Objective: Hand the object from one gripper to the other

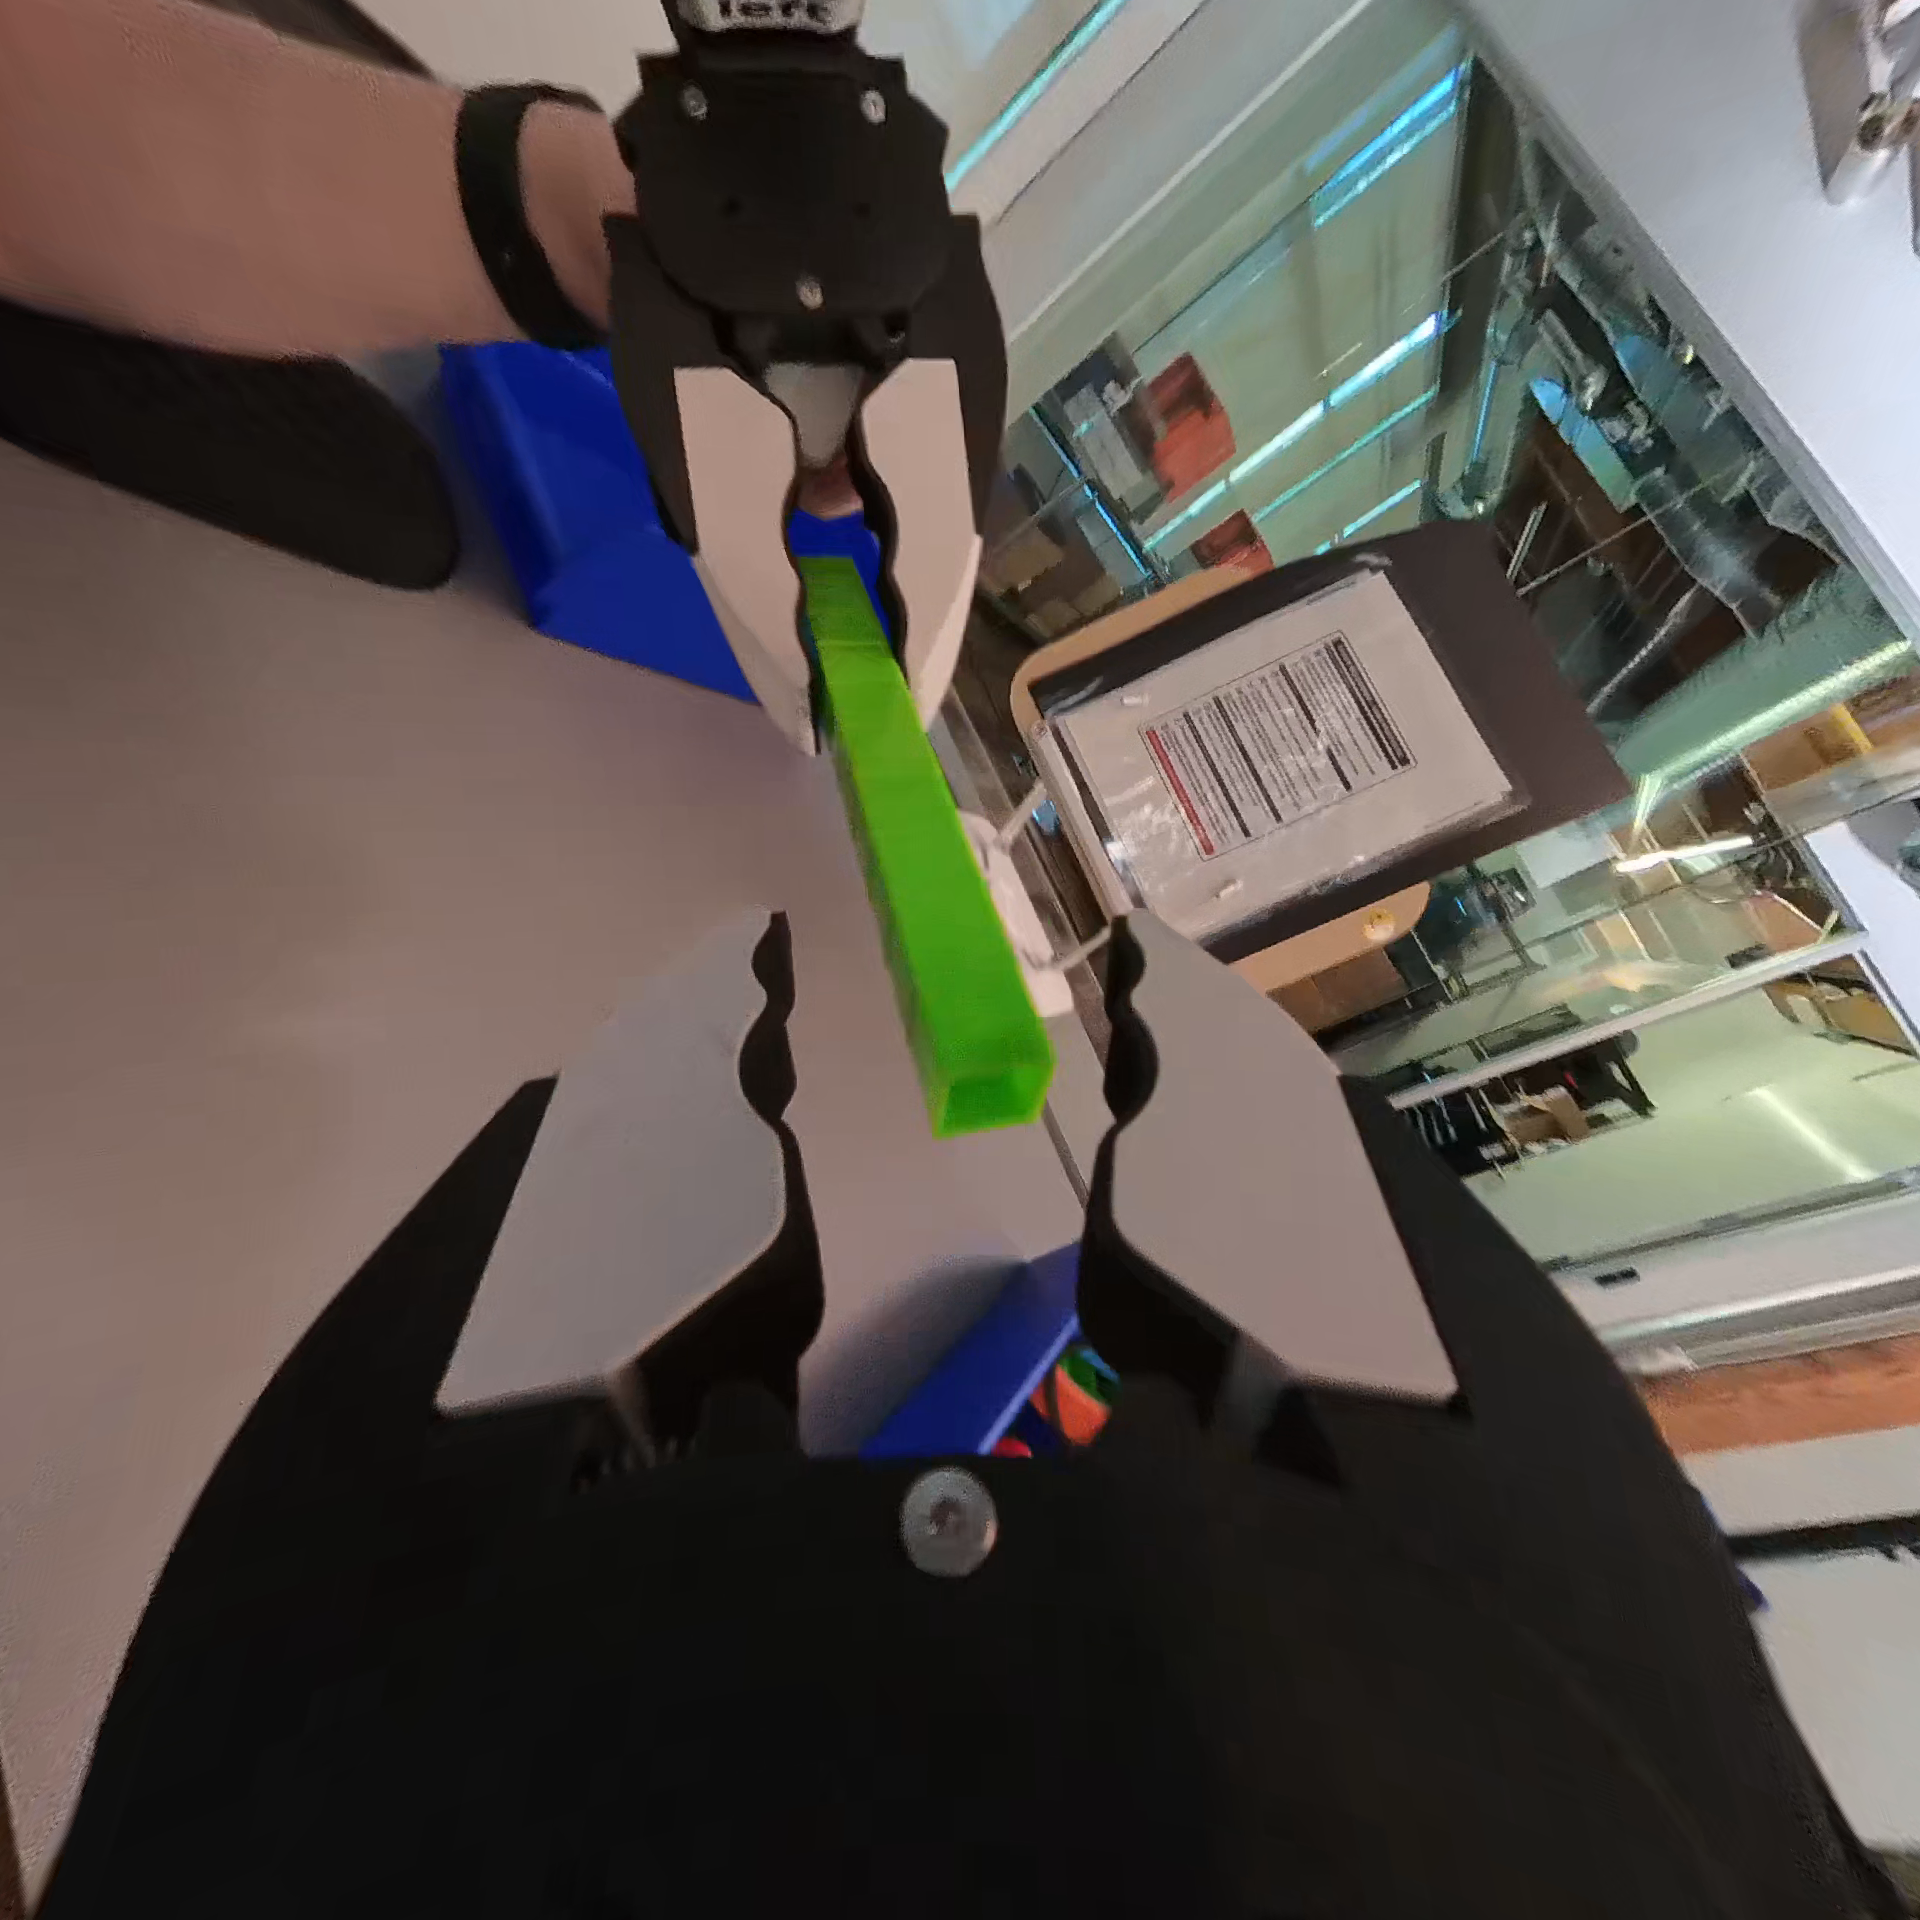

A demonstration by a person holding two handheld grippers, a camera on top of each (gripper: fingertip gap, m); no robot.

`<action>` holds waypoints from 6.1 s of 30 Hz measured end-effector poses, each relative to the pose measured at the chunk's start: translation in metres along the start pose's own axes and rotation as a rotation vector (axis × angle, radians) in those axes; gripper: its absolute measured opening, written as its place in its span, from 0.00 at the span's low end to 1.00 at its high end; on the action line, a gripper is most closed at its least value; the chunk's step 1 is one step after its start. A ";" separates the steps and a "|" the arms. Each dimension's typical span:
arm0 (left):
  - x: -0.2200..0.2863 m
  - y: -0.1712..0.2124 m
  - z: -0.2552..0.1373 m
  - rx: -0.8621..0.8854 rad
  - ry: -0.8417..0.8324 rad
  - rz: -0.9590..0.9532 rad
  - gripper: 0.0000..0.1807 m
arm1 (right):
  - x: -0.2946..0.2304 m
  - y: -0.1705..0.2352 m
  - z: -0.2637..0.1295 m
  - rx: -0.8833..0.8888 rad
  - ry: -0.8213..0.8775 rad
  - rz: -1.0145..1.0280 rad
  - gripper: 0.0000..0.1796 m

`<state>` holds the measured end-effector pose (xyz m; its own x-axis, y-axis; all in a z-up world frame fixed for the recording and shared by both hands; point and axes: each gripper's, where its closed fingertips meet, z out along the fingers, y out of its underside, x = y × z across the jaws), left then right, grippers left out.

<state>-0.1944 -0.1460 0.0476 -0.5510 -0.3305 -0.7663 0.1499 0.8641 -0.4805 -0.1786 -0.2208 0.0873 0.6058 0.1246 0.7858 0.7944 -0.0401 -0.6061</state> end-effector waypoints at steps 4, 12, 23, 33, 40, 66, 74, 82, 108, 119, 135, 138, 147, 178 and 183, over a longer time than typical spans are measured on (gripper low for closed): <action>0.007 -0.005 0.003 0.008 0.016 0.023 0.12 | 0.006 0.005 -0.004 -0.068 0.003 -0.042 0.32; 0.010 -0.007 0.004 0.025 0.034 0.027 0.12 | -0.014 0.019 0.002 -0.072 -0.111 -0.050 0.18; 0.013 -0.011 0.003 0.039 0.037 0.010 0.12 | -0.021 0.017 0.004 -0.061 -0.136 -0.008 0.13; -0.093 -0.022 -0.057 0.347 -0.416 -0.459 0.43 | 0.035 -0.009 -0.014 -0.083 0.420 -0.277 0.13; -0.093 -0.044 -0.059 0.849 0.071 -1.121 0.41 | 0.062 -0.048 -0.025 0.215 0.828 -0.125 0.13; -0.057 -0.014 -0.009 0.245 -0.119 -0.616 0.12 | 0.019 -0.014 0.049 0.076 0.522 0.027 0.20; -0.028 -0.014 0.019 0.118 -0.054 -0.504 0.12 | 0.026 -0.051 0.068 0.173 0.304 0.250 0.23; -0.037 -0.011 0.021 0.055 -0.206 -0.504 0.13 | 0.027 -0.039 0.070 0.079 0.363 0.262 0.16; 0.004 -0.104 -0.006 0.711 0.585 -1.034 0.31 | -0.053 -0.024 -0.003 0.384 -0.915 1.003 0.15; 0.011 -0.094 0.005 0.632 0.571 -0.990 0.16 | -0.071 -0.021 0.017 0.286 -0.970 0.979 0.15; -0.054 -0.048 -0.003 0.432 -0.286 -0.542 0.12 | 0.037 0.015 0.021 0.287 0.214 0.726 0.28; -0.051 -0.048 0.002 0.387 -0.315 -0.505 0.12 | 0.037 -0.010 0.024 0.323 0.252 0.673 0.28; -0.050 -0.044 0.009 0.286 -0.424 -0.424 0.12 | 0.039 -0.034 0.040 0.266 0.357 0.664 0.30; 0.033 -0.071 0.023 0.339 0.343 -0.559 0.25 | 0.022 -0.061 0.005 0.276 -0.317 0.729 0.12; 0.053 -0.056 0.042 0.201 0.329 -0.419 0.23 | 0.035 -0.070 -0.003 0.302 -0.272 0.707 0.12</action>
<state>-0.1978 -0.2279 0.0157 -0.8191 -0.4661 -0.3344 -0.0016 0.5847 -0.8112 -0.2129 -0.2170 0.1573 0.8966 0.4082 0.1715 0.1589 0.0650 -0.9852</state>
